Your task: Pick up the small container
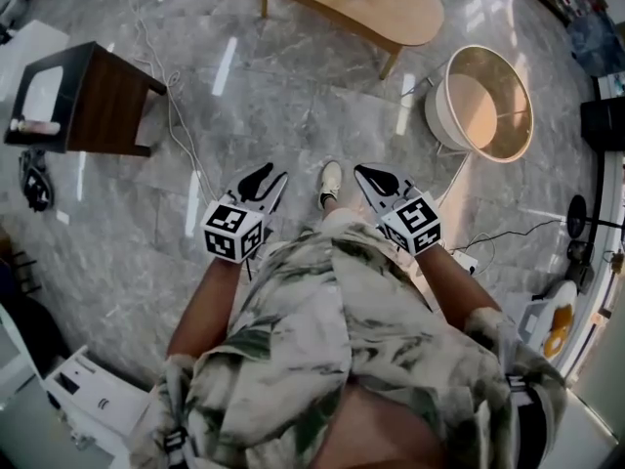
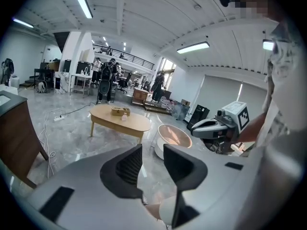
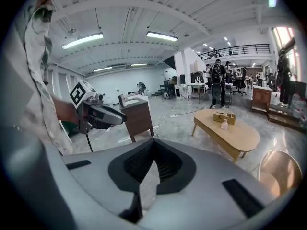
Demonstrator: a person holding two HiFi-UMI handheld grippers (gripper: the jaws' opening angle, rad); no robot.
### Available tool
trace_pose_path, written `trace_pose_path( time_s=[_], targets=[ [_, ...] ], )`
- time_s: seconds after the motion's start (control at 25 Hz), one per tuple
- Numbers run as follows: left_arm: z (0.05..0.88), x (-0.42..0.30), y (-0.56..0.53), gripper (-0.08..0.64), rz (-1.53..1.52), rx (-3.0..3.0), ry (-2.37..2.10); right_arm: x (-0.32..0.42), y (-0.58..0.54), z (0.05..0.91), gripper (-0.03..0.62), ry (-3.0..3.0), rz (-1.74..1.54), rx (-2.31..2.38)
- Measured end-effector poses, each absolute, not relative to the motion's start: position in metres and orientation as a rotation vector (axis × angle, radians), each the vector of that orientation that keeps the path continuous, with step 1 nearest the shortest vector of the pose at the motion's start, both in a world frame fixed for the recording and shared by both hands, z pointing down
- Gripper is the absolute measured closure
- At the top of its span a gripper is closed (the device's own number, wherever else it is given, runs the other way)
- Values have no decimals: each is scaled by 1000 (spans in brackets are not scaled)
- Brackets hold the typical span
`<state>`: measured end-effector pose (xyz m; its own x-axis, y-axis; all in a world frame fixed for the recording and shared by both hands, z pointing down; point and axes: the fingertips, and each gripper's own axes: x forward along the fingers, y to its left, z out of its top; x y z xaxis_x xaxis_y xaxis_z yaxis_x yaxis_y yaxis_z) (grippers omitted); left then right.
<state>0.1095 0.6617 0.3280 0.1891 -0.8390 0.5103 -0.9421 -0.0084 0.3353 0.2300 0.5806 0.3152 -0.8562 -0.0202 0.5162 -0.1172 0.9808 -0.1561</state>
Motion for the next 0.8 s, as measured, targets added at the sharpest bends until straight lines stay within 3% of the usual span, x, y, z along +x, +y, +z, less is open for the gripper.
trace_pose_path(
  time_s=[0.4, 0.8],
  targets=[
    [323, 31, 500, 390, 290, 1847, -1698, 168, 446, 335, 572, -2548, 317, 43],
    [323, -3, 385, 383, 315, 1891, -1686, 135, 351, 346, 572, -2565, 318, 75]
  ],
)
